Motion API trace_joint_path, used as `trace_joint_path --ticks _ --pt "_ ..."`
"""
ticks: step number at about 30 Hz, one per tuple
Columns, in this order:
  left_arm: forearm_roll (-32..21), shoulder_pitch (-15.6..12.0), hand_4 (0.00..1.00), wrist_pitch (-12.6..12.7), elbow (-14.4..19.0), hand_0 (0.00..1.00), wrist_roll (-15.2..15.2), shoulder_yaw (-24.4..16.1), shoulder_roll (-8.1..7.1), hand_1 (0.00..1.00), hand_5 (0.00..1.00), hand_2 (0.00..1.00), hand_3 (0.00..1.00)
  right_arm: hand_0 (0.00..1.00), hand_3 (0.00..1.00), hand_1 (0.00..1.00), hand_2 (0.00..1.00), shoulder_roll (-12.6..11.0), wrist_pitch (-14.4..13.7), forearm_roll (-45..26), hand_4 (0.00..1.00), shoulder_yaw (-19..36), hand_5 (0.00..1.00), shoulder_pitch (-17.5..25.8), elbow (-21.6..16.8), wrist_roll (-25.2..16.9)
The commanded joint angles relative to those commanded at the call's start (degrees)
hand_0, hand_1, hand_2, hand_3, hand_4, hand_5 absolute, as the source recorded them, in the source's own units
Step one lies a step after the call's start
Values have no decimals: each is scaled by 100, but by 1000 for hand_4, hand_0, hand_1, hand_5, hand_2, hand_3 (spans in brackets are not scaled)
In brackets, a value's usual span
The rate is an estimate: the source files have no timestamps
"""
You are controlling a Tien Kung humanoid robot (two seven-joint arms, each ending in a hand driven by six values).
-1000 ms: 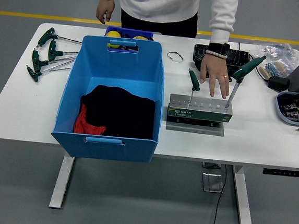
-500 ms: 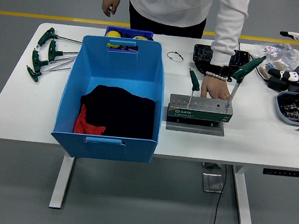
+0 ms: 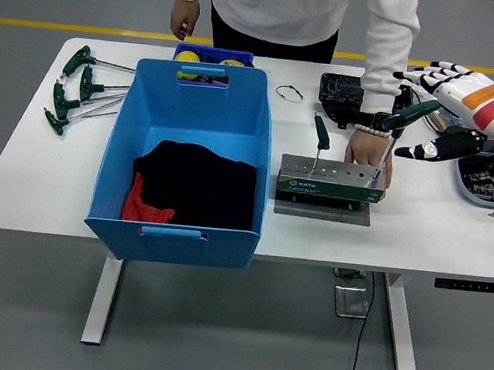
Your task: Lift tool from toolbox,place it in box,lift tool from toolbox,place it in box
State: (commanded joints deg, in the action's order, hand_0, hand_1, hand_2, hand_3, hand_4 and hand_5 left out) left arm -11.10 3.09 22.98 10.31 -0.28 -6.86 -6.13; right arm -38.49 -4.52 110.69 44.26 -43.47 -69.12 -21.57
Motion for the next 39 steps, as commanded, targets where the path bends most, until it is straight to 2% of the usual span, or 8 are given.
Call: trace_joint_path --ticks 13,17,18,23,24,29,30,39 --pt "-316 53 718 -14 4 543 -47 288 -5 535 681 557 697 998 947 921 917 567 26 -487 998 -922 496 -956 1452 -171" --pt "-295 75 718 -8 6 543 -43 278 -8 535 681 557 697 998 947 921 917 752 253 -577 998 -1091 496 -1195 1887 -72" --pt "-291 79 718 -7 6 542 -42 276 -9 534 682 557 697 986 900 842 800 784 301 -605 998 -1113 473 -1238 1958 -52" --pt "-292 97 718 -5 7 542 -42 282 -20 534 682 557 697 986 900 842 800 962 651 -731 998 -1173 473 -1449 2279 114" --pt "-296 98 720 -4 7 541 -43 285 -21 533 680 556 697 881 807 708 653 980 700 -756 998 -1183 535 -1469 2312 143" --pt "-265 93 720 4 7 541 -34 263 -24 533 680 556 697 881 807 708 653 1117 1067 -977 998 -1250 535 -1582 2541 390" --pt "-240 92 721 7 8 540 -27 250 -25 532 677 555 695 821 731 614 555 1153 1171 -1047 998 -1261 665 -1603 2585 474" --pt "-106 86 722 13 8 539 8 176 -35 532 676 553 695 729 671 524 498 1318 1577 -1050 998 -1310 714 -1718 2831 931"
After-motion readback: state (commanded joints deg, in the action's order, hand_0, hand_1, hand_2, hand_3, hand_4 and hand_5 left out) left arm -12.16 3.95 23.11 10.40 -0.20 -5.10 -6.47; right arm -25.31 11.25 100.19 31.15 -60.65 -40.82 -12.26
